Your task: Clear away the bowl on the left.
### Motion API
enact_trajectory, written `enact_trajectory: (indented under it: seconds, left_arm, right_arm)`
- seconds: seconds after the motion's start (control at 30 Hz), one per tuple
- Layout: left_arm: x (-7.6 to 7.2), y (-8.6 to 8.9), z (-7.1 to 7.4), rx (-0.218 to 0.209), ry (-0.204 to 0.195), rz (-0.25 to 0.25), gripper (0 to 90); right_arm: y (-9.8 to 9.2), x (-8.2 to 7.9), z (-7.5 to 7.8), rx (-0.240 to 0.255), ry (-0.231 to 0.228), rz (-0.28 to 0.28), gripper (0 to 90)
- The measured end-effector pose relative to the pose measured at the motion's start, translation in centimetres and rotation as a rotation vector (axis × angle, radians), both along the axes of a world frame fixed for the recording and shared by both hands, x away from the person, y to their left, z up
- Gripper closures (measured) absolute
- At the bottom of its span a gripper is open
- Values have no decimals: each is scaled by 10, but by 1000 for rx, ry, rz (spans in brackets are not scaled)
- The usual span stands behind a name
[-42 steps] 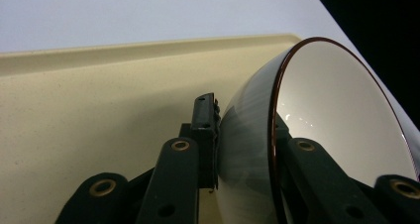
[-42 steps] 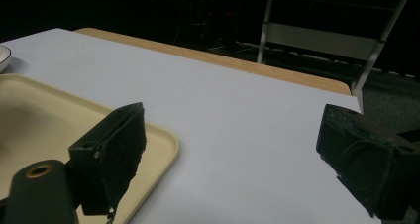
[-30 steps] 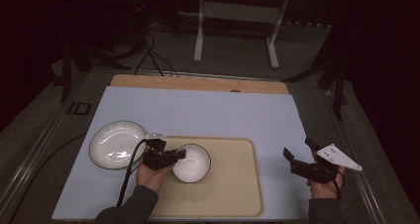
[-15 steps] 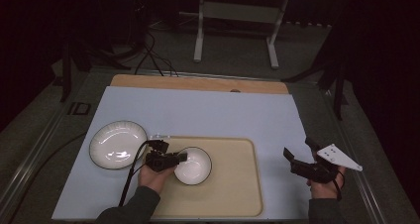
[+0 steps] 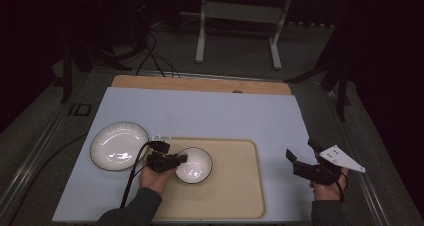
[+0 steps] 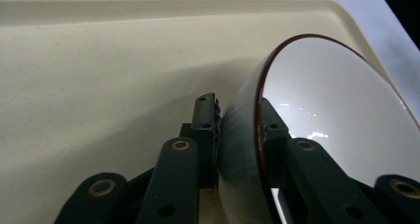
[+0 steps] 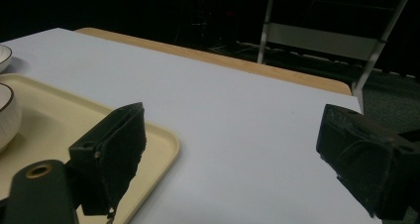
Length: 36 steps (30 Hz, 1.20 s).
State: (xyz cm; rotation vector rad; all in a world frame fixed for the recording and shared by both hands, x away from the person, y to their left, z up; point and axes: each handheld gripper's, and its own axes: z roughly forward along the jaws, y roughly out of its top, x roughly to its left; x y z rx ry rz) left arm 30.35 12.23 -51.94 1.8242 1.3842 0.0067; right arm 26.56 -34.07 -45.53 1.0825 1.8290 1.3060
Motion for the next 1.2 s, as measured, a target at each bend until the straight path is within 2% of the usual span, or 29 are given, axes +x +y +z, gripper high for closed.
enact_trajectory:
  seconds: [0.27,0.53,0.67,1.0,1.2]
  left_arm:
    - [0,2,2,3,-11,21,578]
    - [-2,8,11,-4,-72,54,406]
    - [-6,11,20,-4,-121,64,345]
    - [-12,23,37,6,-229,63,335]
    - [-16,33,48,54,-303,69,333]
  right_arm:
    - [0,0,0,-2,-2,1,116]
    - [0,0,0,2,-2,0,116]
    - [-1,0,0,5,-2,-2,116]
    - [-2,0,0,7,-4,-3,116]
    - [-2,0,0,8,-5,-5,116]
